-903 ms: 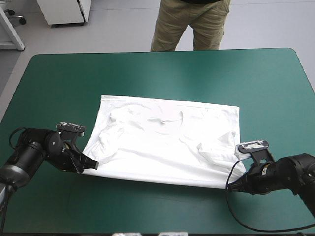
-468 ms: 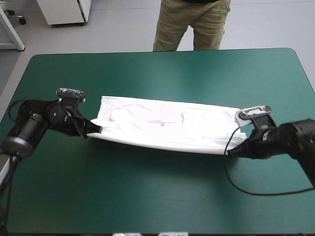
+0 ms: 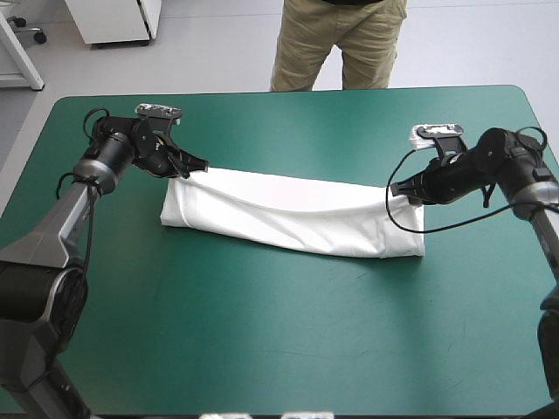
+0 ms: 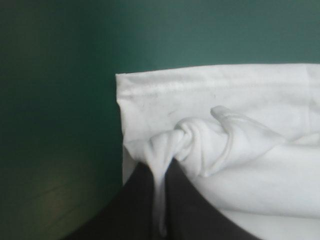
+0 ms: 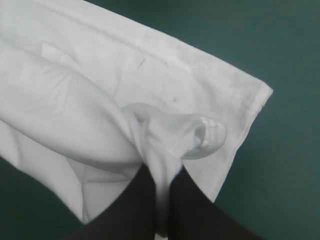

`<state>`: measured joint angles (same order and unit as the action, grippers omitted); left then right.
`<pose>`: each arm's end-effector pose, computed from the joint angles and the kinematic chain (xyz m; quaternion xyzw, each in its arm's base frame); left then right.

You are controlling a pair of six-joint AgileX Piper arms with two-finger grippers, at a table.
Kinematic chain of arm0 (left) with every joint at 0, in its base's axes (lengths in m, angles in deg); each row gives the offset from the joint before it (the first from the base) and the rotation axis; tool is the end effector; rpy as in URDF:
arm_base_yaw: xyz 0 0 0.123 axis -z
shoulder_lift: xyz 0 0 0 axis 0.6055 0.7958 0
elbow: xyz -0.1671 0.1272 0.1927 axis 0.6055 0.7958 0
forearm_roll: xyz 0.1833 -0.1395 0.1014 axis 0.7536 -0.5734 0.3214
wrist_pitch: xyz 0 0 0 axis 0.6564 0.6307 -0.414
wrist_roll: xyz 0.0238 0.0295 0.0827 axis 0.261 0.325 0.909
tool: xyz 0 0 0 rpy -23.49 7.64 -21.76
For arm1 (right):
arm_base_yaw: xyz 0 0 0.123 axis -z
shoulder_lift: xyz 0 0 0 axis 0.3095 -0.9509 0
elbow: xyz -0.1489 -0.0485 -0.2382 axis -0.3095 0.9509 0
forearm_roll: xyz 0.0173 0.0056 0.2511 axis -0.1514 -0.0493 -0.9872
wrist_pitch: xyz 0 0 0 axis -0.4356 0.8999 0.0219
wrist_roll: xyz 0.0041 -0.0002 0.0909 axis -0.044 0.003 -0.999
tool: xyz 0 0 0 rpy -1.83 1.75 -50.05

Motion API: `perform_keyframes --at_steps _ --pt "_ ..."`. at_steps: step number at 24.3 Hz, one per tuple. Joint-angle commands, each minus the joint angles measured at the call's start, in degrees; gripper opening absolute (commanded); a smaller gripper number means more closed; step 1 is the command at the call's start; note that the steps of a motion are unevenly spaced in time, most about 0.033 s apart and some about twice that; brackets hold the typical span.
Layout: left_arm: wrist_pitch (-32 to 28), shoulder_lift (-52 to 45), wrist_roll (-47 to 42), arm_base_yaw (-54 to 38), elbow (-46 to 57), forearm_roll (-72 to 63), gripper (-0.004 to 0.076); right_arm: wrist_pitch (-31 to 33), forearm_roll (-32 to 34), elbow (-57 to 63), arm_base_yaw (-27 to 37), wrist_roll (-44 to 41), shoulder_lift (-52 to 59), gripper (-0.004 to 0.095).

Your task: Fold the cloth

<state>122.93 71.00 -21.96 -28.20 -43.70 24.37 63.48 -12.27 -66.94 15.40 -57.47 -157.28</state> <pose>0.4062 -0.0667 0.2907 0.0987 0.9587 -0.0257 0.2655 0.3394 0.0418 0.3049 -0.1129 0.9587 0.1335 0.2243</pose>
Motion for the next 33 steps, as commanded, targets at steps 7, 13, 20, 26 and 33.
perform_keyframes --at_steps 7,13,20,26,33 --pt "-3.1 3.1 -0.7 -0.1 -4.8 -1.6 -0.0009 -4.1 2.4 -4.4 0.6 -2.5 -5.4 0.0037" --pt "-4.0 3.1 1.2 -0.1 -4.8 -2.1 0.0106 -5.0 6.5 -4.4 0.9 -4.7 -5.5 0.032" --pt "-0.6 -0.2 3.8 0.1 -11.1 -4.8 0.0482 -3.5 3.1 -4.4 7.5 -4.9 1.5 0.0537" --pt "5.3 -4.4 13.2 0.6 -13.9 -23.5 0.0464 -2.0 4.2 -4.3 8.7 -4.8 11.9 0.0537" --pt "8.9 -4.3 20.6 7.5 -10.1 -31.9 0.0041 -1.3 7.5 -4.2 8.7 -5.8 22.0 0.0202"
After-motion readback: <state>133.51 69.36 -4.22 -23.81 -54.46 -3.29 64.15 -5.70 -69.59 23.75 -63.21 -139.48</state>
